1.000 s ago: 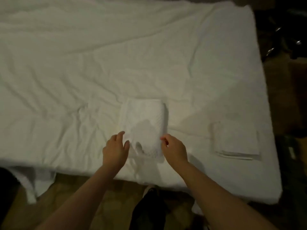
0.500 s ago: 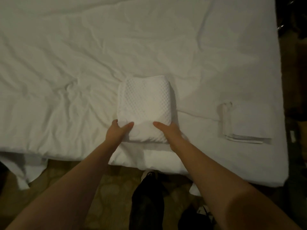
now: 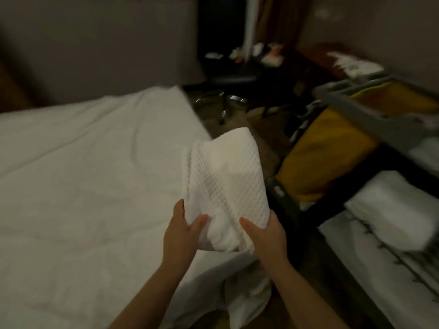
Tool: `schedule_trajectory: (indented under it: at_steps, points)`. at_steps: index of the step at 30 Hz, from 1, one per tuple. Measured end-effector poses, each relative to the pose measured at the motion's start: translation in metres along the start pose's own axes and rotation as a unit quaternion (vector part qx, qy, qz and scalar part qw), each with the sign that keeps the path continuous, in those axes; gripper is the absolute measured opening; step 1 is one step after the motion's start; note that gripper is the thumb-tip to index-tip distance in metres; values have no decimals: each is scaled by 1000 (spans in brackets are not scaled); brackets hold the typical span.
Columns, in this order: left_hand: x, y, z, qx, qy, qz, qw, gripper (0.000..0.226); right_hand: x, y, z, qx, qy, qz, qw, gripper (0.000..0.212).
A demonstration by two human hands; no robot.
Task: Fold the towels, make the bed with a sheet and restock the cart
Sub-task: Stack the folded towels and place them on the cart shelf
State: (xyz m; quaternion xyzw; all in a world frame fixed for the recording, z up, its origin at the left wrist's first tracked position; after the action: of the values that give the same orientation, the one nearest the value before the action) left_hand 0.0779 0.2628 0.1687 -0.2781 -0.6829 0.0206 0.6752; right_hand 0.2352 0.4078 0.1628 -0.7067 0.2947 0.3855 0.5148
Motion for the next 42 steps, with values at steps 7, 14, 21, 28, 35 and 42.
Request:
schedule_trajectory:
  at_steps: [7,14,21,28,35,42]
  points:
    - [183,183,-113,-152,244,-16,958,56,61,-250,34,243,31,181,952,55]
    - [247,361,-251,-347,305,-45,886,46,174,-424,34,407,94,236,877,41]
    - [206,477,-328,-450,293,8,843,39,282,-478,38,438,179,163,866,46]
    - [136,540,-314,-469,236,165,835,42,339,-461,74,311,274,81,906,54]
    - [122,557,-298,-418,239,230,846,41,364,-445,104,276,325,67,902,54]
    - [155,569,-283,-333,330,272,840,45,349,-444,119,369,336,81,863,58]
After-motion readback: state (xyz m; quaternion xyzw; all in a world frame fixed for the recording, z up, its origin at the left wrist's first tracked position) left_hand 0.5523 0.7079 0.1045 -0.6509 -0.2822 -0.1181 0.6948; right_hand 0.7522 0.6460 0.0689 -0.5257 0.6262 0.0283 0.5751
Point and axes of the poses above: each hand's wrist, its own z-axis towards the middle knuckle, its own y-axis out of the palm, x = y × z, the point moved 8 cm from there along z, towards the middle knuckle, and after that the axes turned 11 degrees about x, right-handed, at the moved point
